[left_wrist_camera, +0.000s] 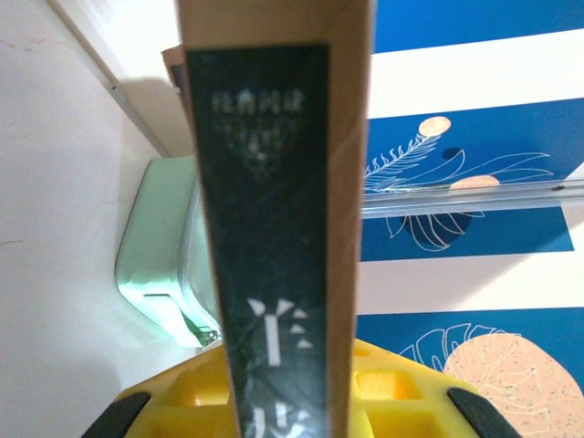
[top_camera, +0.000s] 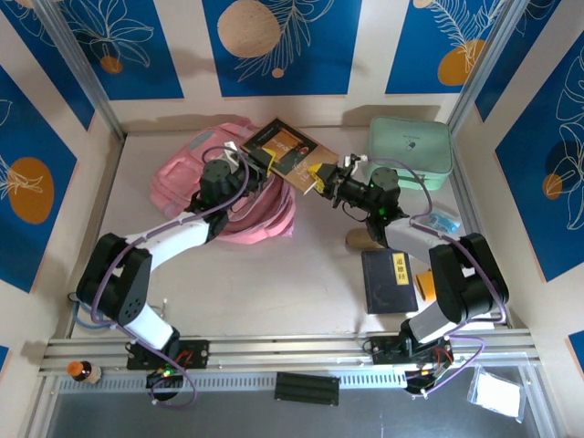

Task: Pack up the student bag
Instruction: Pass the book, then open the student bag at the center of the table.

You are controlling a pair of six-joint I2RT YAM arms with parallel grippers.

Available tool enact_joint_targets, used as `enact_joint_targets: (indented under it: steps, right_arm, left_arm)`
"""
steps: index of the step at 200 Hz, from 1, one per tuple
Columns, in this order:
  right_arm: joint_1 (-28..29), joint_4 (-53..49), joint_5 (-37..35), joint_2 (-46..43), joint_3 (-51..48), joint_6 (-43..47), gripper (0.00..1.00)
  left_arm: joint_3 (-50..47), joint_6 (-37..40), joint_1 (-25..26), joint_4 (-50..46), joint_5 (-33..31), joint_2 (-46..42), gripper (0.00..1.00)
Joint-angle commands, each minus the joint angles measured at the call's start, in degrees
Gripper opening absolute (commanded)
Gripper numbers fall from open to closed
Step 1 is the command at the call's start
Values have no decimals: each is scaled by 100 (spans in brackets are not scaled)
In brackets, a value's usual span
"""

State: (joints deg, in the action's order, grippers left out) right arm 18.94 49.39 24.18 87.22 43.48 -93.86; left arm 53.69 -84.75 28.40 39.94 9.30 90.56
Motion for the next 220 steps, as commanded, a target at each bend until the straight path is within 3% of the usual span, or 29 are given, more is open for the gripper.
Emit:
enact_joint_targets:
  steps: [1, 20, 39, 74, 104, 132, 220]
  right_arm:
    - [-172, -810, 6, -324, 33, 628, 9]
    - [-328, -1511, -22, -651, -32, 1173, 5]
    - [-560, -2201, -74, -1052, -127, 1765, 4]
    - [-908, -3617, -368, -1786, -140, 2924, 4]
    - [-1023, -4370, -666, -2191, -87, 3532, 4]
    - [-1033, -4551, -757, -2305, -98, 3611, 5]
    - [-994, -4695, -766, -2293, -102, 3580, 6]
  left_arm:
    - [-148, 758, -45, -175, -102, -304, 29]
    - [-147, 2133, -48, -1471, -311, -584, 52]
    - [57, 3541, -28, -3006, -602, -702, 68]
    - [695, 5540, 17, -4963, -869, -424, 76]
    - [1506, 7022, 214, -6249, -1769, 140, 74]
    - [2259, 7757, 367, -6990, -2388, 871, 66]
    - [3710, 7574, 420, -8029, -3456, 2390, 43]
